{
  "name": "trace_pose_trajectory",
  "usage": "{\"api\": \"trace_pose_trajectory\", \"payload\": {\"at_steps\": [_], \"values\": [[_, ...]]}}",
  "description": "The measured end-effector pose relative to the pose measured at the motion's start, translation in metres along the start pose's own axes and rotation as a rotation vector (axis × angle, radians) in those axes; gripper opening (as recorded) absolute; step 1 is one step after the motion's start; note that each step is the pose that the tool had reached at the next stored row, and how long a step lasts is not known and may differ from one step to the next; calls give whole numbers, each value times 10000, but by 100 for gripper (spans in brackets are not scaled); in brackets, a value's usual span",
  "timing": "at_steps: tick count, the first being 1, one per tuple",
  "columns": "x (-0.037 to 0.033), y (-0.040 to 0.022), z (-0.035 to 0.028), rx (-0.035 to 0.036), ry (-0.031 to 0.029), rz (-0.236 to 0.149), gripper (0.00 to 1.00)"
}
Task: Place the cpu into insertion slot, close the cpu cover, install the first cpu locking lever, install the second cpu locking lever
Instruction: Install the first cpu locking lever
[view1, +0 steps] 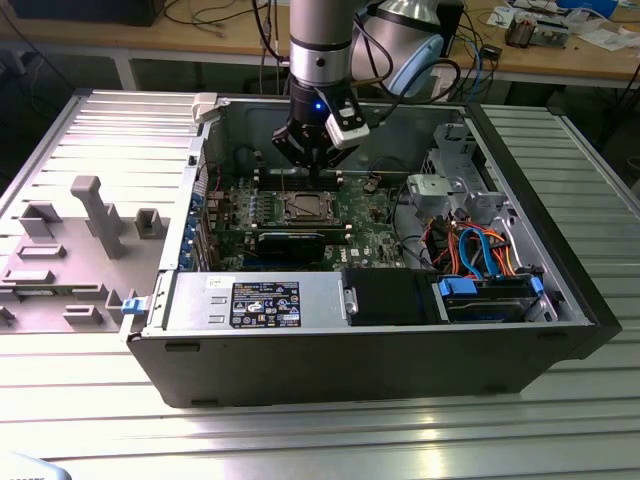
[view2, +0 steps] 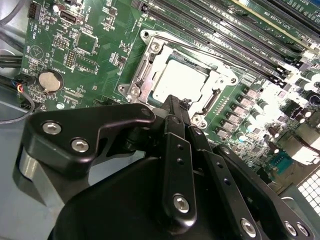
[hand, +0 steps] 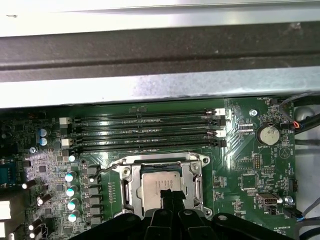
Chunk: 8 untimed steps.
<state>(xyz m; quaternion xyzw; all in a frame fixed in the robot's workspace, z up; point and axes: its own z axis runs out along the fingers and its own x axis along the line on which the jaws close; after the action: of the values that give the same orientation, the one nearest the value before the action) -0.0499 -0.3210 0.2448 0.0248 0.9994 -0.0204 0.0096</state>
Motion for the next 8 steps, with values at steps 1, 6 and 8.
{"api": "trace_pose_trajectory", "payload": {"at_steps": [1, 6, 8], "values": [[0, 0, 0, -2, 0, -2, 11], [0, 0, 0, -4, -1, -23, 11], [-1, 0, 1, -7, -7, -162, 11]]}}
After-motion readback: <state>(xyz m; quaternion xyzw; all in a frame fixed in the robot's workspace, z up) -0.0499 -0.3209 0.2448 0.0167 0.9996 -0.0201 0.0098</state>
